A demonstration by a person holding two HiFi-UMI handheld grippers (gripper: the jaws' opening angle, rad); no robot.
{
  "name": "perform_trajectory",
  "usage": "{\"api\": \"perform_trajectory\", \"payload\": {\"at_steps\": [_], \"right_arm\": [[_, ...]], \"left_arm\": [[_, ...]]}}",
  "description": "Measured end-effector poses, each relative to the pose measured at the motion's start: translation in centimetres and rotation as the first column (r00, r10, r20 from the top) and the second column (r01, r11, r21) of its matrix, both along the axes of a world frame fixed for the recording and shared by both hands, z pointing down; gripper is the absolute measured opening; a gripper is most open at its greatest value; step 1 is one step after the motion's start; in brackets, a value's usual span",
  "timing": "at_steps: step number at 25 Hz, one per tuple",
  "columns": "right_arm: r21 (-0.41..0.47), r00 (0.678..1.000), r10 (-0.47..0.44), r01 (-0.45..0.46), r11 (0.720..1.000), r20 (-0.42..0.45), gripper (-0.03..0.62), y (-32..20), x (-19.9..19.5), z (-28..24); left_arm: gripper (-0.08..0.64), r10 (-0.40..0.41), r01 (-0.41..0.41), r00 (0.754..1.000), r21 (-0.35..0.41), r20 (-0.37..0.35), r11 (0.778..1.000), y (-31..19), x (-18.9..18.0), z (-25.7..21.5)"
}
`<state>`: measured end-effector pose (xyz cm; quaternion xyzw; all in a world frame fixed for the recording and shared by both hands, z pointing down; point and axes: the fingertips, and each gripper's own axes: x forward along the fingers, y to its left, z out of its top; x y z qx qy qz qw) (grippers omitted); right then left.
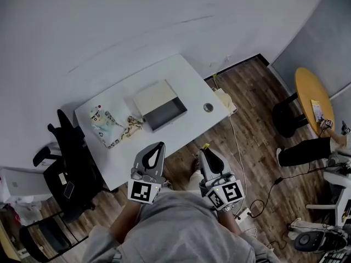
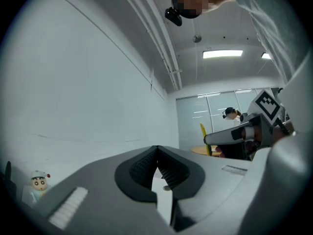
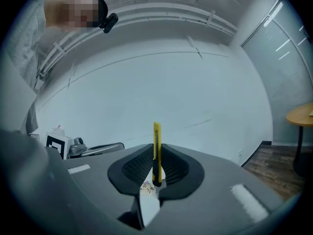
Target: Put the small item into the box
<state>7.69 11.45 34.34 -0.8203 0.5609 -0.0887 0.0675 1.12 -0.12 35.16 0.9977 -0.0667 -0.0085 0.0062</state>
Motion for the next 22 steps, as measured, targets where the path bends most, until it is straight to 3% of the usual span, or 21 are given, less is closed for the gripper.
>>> {"api": "perform_trajectory", "payload": {"at_steps": [13,22], "right_arm": [[0.001,0.980,-0.196,0.196,0.981,0.020,0.066,-6.0,1.8,0.7],[-0.034,0.945,-0.326,0.327,0.944,0.030,0.066,-9.8,5.4,1.4]], "left_arm": [[0.003,-0.204,0.204,0.979,0.000,0.026,0.979,-4.4,-1.1,0.9],[0.003,-0.316,0.317,0.948,-0.002,0.020,0.949,-6.9,1.7,1.5]]}}
